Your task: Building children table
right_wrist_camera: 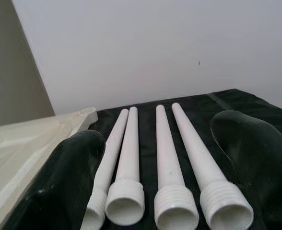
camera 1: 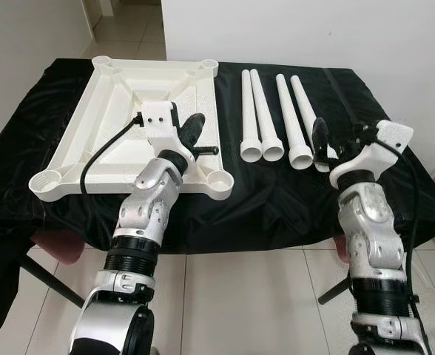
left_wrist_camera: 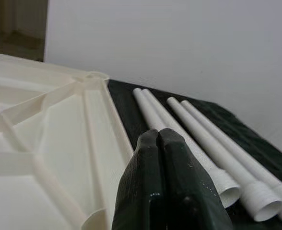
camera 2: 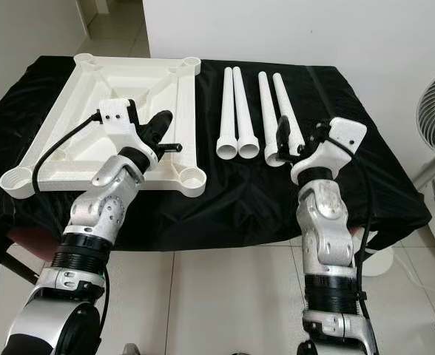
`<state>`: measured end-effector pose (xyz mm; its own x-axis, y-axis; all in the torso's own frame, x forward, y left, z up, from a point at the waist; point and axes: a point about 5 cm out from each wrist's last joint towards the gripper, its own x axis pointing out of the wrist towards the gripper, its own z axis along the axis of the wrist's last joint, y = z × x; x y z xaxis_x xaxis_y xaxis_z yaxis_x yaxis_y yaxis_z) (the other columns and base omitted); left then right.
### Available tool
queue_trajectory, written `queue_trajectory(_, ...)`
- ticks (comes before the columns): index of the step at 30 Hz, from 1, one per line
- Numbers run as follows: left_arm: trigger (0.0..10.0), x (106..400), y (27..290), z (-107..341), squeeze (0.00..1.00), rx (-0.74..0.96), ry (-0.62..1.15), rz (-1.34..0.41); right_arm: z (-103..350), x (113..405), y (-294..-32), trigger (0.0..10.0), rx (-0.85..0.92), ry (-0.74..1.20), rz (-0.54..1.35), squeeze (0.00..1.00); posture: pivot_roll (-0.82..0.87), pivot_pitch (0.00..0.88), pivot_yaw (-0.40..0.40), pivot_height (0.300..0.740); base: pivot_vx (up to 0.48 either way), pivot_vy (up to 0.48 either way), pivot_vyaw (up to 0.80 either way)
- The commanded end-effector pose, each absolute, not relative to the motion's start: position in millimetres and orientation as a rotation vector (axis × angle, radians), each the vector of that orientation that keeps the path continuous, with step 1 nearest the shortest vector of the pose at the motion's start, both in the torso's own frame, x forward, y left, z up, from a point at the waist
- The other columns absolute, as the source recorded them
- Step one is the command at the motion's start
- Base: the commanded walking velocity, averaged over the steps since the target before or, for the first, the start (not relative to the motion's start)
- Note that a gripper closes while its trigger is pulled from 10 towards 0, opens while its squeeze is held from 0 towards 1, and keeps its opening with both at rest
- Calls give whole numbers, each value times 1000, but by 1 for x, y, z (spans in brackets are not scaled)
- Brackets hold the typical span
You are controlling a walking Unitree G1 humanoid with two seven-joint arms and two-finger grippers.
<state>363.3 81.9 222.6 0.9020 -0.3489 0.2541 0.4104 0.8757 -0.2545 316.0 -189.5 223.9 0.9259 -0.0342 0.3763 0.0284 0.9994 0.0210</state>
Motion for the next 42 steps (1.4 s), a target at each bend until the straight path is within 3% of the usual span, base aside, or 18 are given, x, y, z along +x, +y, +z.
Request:
queue_trajectory(1, 10000, 363, 87, 217, 0, -237, -174, -364, 224, 312, -186, 10000, 3, -405, -33, 0, -6, 43, 37, 740, 0, 0, 0)
queue_trajectory(5, 10000, 358, 95, 203, 0, -146, -121, -354, 215, 309, -184, 10000, -8, -381, -50, 0, 2, 50, 26, 740, 0, 0, 0)
queue_trajectory(9, 10000, 356, 95, 196, 0, -167, -98, -350, 212, 309, -181, 10000, -11, -372, -56, 0, 1, 52, 17, 740, 0, 0, 0)
queue_trajectory(17, 10000, 355, 87, 207, 0, -119, -184, -368, 218, 309, -176, 10000, -54, -405, -42, 0, -10, 40, 8, 740, 0, 0, 0)
queue_trajectory(30, 10000, 348, 80, 195, 0, -124, -141, -414, 214, 307, -172, 10000, -70, -390, -51, 0, -35, 49, 7, 740, 0, 0, 0)
queue_trajectory(42, 10000, 349, 82, 212, 0, -97, -226, -383, 222, 303, -180, 10000, -112, -425, -87, 0, -29, 61, 17, 740, 0, 0, 0)
